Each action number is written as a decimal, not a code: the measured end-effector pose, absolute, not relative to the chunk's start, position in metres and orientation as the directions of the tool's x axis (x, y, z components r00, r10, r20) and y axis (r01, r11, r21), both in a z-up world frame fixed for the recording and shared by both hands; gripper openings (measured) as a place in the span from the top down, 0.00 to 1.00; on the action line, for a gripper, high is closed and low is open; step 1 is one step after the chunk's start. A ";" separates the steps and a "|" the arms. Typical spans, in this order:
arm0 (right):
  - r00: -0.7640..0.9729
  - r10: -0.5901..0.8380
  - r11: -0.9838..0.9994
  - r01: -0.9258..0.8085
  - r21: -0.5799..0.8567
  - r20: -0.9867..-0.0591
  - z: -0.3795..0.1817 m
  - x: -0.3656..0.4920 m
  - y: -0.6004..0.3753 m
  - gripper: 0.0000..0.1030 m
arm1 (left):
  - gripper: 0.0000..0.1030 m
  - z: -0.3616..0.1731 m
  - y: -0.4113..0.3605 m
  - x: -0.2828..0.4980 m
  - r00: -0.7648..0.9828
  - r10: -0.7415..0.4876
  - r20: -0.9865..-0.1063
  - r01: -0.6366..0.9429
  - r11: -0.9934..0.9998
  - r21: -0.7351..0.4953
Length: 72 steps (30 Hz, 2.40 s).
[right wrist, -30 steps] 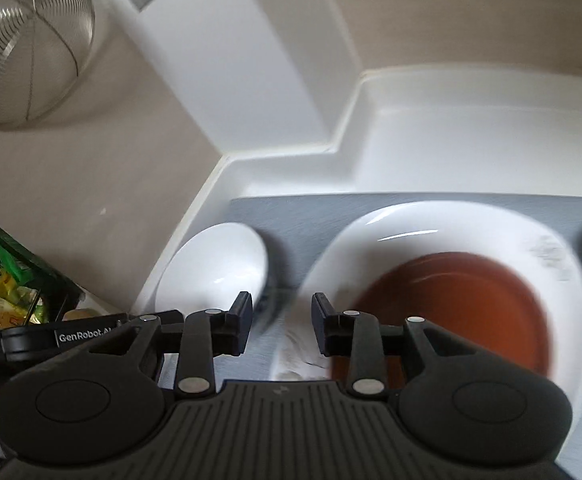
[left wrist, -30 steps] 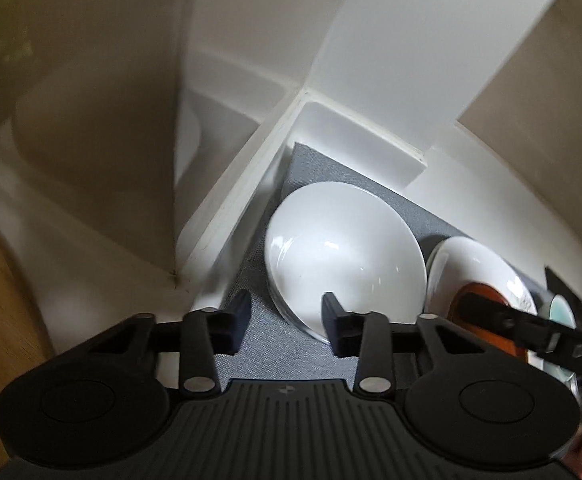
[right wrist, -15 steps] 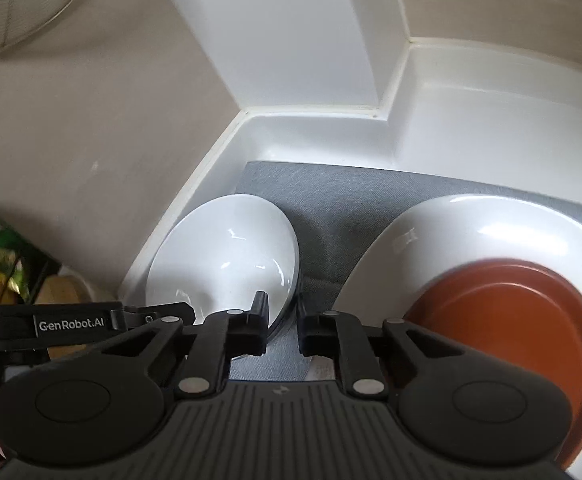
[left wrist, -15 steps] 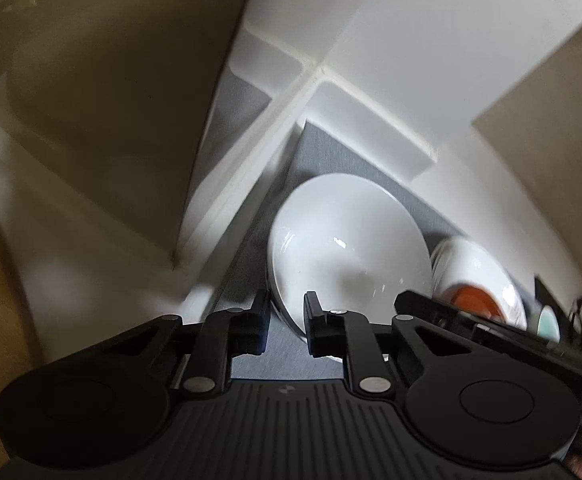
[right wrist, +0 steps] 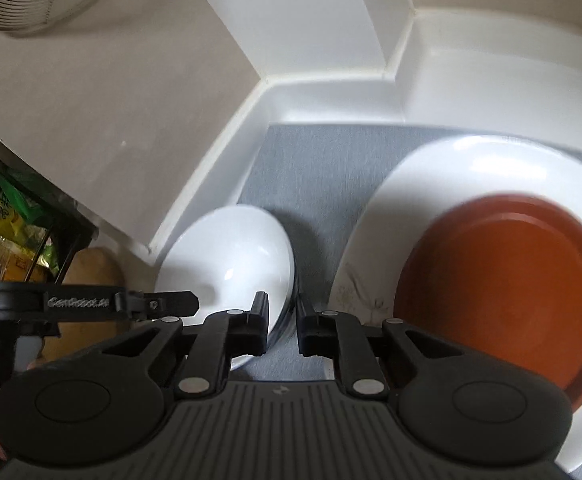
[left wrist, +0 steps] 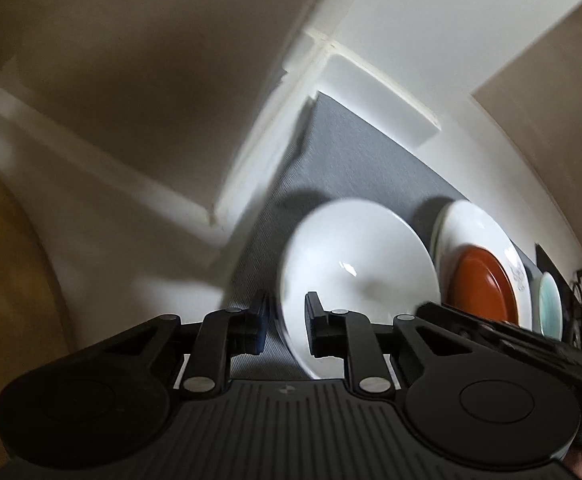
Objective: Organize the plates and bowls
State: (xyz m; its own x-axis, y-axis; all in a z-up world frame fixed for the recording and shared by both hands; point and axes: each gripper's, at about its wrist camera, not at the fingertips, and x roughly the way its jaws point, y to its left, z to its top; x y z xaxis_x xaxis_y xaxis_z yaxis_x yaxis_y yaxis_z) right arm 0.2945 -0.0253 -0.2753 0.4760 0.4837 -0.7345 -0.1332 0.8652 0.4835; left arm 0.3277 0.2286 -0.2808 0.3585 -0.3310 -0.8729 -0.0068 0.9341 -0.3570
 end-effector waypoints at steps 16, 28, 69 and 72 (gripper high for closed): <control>0.422 0.460 0.885 -0.156 0.438 -0.781 -0.280 0.295 -0.008 0.62 | 0.86 -0.290 0.257 0.334 0.322 -0.392 -0.862 -0.009 0.909 -0.417; 0.442 0.411 0.910 -0.143 0.390 -0.797 -0.275 0.292 -0.001 0.86 | 0.84 -0.283 0.255 0.328 0.335 -0.389 -0.858 -0.069 0.898 -0.435; 0.679 0.056 0.818 0.389 0.424 -0.732 -0.234 0.198 -0.315 0.89 | 0.84 -0.209 -0.135 0.374 0.118 -0.440 -0.890 0.512 0.795 -0.325; 0.666 0.047 0.808 0.413 0.420 -0.744 -0.248 0.201 -0.321 0.89 | 0.84 -0.224 -0.146 0.375 0.106 -0.403 -0.909 0.527 0.798 -0.292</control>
State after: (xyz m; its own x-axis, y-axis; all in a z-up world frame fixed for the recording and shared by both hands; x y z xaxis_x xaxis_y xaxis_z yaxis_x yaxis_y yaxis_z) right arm 0.2009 -0.3213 -0.2483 0.6661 0.0468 -0.7444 0.4130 0.8079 0.4204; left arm 0.3751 -0.1462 -0.2245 0.1063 -0.4025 -0.9092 0.5275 0.7980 -0.2916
